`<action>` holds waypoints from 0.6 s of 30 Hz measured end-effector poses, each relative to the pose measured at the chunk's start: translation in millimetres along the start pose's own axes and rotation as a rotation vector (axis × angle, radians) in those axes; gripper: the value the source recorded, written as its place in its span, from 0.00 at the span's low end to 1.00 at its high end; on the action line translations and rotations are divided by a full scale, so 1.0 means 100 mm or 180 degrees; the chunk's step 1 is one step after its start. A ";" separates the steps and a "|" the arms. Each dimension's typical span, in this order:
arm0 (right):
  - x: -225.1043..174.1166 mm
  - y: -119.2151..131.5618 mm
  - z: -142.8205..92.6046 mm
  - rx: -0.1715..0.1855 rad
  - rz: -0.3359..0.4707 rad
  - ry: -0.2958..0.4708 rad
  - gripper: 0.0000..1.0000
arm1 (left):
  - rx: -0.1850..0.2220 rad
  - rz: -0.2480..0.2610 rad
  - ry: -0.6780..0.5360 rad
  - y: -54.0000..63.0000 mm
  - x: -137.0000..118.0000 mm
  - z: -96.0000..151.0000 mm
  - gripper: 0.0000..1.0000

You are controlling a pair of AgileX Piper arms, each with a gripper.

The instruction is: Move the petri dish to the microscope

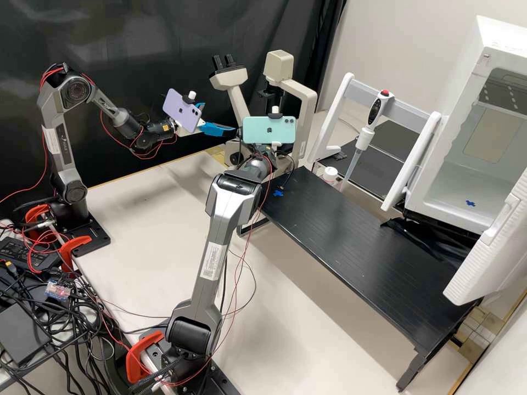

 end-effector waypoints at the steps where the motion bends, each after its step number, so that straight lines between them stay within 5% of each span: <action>1: 0.00 0.00 0.00 -0.0008 -0.0002 0.0000 1.00 | 0.0000 0.0000 0.0000 0.00 0.00 0.00 1.00; 12: -0.37 -0.04 0.05 0.0174 -0.0076 0.0070 1.00 | 0.0000 0.0000 0.0000 0.00 0.00 0.00 1.00; 18: -0.84 -0.02 -0.03 0.0170 0.0051 0.0228 1.00 | 0.0000 0.0000 0.0000 0.00 0.00 0.00 1.00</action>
